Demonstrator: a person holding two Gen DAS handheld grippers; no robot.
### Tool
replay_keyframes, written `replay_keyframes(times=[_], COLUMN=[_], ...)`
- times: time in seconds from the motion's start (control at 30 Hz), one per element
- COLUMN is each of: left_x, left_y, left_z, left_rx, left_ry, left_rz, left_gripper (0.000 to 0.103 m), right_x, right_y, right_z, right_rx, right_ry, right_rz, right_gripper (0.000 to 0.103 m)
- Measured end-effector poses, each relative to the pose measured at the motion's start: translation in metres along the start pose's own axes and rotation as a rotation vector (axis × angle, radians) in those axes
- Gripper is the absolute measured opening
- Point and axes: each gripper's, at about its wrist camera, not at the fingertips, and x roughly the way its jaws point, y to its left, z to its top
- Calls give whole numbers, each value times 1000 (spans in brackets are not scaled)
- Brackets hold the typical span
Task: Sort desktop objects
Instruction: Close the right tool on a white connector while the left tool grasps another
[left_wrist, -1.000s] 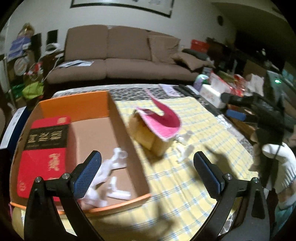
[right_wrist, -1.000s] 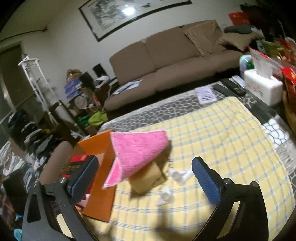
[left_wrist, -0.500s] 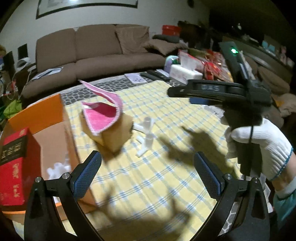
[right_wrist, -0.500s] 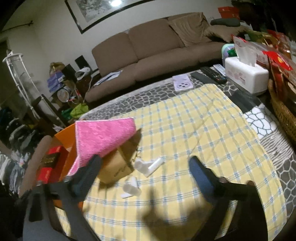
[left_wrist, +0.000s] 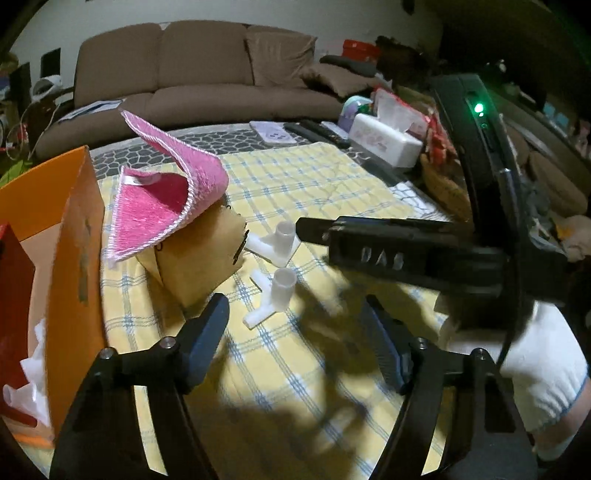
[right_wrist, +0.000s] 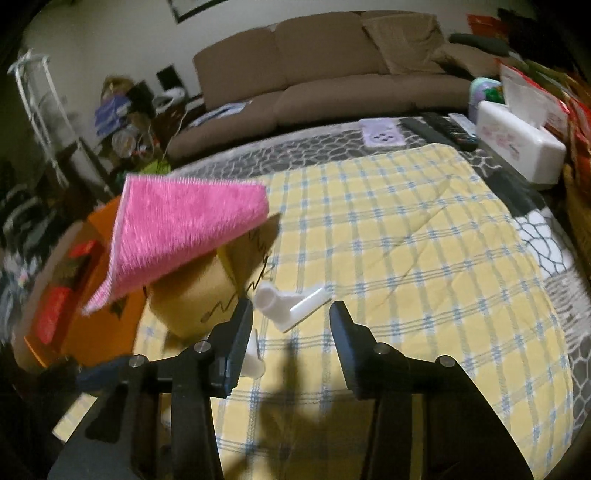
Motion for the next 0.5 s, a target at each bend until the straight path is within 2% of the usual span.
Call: replay_keyframes(times=[0.1,0.27,0.4,0.5], left_x=[15,33,49,58], left_y=[2,10,17,18], left_z=[1,4,5,4], left_rx=[4,-17,-45,-43], left_ry=[7,16,37,50], left_rz=[24,26,19,24], left_gripper=[61,59,57,51], right_x=[11,19,25,27], right_y=[3,9,10,13], right_z=[0,3,4,6], right_rx=[-13,-33,-11,-8], right_ry=[6,9,26,26], right_rz=[2,10,44,41], right_gripper=[45,45,34,34])
